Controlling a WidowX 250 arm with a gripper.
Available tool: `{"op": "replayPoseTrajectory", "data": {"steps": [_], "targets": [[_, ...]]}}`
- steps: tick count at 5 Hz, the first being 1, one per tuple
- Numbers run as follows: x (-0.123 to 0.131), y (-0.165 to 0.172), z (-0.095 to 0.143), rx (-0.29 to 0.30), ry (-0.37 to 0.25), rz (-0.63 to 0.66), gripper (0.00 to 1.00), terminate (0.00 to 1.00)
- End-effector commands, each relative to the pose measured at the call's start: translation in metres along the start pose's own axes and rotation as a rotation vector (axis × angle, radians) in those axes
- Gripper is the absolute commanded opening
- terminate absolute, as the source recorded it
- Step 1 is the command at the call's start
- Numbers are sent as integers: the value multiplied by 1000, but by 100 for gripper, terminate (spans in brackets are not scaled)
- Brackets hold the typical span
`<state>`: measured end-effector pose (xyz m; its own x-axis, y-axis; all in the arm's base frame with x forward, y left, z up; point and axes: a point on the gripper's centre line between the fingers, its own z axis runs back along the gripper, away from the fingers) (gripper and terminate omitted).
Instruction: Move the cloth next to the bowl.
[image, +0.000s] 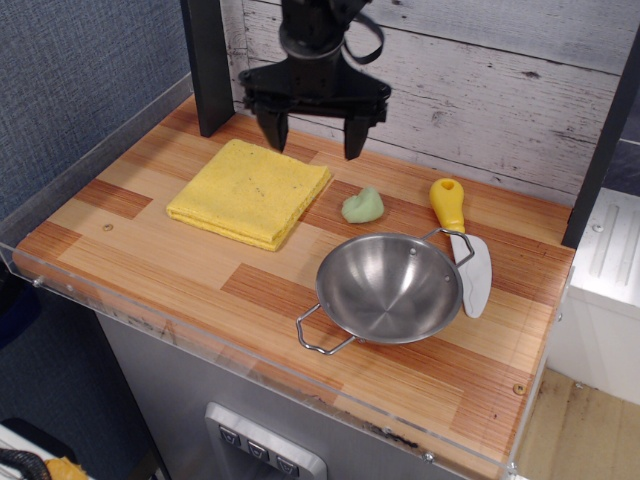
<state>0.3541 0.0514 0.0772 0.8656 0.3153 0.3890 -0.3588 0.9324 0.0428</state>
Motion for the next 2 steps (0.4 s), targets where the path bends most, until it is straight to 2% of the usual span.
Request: {"op": "replayPoseTrajectory", "data": {"steps": [1,2], "targets": [[17,48,-9,5,-21,88,100,0],[17,68,-17,26,-17,128,100,0]]}}
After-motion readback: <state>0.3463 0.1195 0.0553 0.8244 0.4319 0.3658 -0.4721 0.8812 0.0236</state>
